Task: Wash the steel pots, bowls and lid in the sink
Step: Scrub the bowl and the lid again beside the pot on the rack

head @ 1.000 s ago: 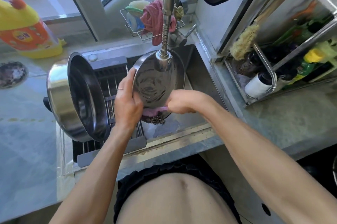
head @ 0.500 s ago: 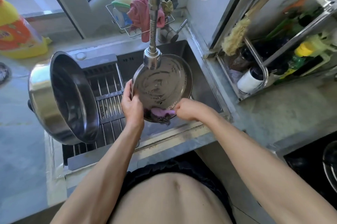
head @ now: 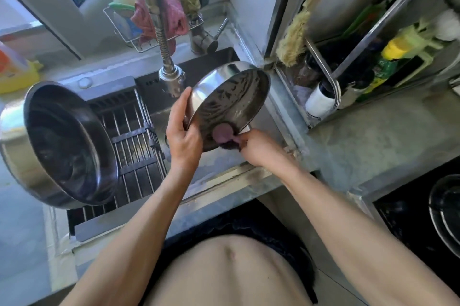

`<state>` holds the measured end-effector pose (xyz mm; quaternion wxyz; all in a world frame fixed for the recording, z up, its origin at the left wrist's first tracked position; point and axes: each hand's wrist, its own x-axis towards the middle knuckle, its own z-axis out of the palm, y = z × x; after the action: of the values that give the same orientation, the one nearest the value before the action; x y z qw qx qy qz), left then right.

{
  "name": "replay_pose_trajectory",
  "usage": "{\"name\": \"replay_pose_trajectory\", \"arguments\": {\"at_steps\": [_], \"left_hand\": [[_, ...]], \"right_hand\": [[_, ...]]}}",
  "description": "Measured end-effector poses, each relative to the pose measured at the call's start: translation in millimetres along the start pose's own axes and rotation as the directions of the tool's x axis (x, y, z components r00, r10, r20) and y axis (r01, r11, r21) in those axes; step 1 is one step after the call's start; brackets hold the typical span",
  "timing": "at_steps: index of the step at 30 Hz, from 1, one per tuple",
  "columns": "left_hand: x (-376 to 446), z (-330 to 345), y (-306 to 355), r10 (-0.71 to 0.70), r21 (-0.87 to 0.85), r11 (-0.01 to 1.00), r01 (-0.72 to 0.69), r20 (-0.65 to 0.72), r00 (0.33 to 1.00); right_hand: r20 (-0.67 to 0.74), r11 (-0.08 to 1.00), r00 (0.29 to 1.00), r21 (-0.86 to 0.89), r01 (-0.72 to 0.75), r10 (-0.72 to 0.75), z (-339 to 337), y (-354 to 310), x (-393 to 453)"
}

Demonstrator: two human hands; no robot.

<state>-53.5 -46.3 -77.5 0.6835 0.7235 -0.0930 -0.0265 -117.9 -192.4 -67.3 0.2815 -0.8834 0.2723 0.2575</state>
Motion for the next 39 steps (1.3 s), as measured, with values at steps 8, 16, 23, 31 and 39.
{"name": "replay_pose_trajectory", "arguments": {"at_steps": [8,16,23,31,39], "left_hand": [[1,4,11,0.000,0.089,0.996,0.005,-0.066,0.998],[-3,1,13,-0.093,0.167,0.980,0.107,-0.088,0.992],[-6,3,5,-0.168,0.211,0.960,0.187,-0.106,0.980],[11,-11,-3,-0.299,0.293,0.906,0.304,-0.064,0.952],[26,-14,5,-0.297,0.414,0.862,0.292,-0.054,0.953]], "right_hand": [[-0.035,0.980,0.998,-0.193,0.040,-0.047,-18,-1,2],[-0.174,0.890,0.981,-0.457,-0.006,-0.083,-30,4,9],[-0.132,0.871,0.991,-0.489,-0.042,-0.026,-34,0,18],[-0.208,0.775,0.956,-0.631,0.030,-0.207,-25,6,20],[-0.404,0.820,0.855,-0.570,0.043,-0.326,-33,-14,28]]}}
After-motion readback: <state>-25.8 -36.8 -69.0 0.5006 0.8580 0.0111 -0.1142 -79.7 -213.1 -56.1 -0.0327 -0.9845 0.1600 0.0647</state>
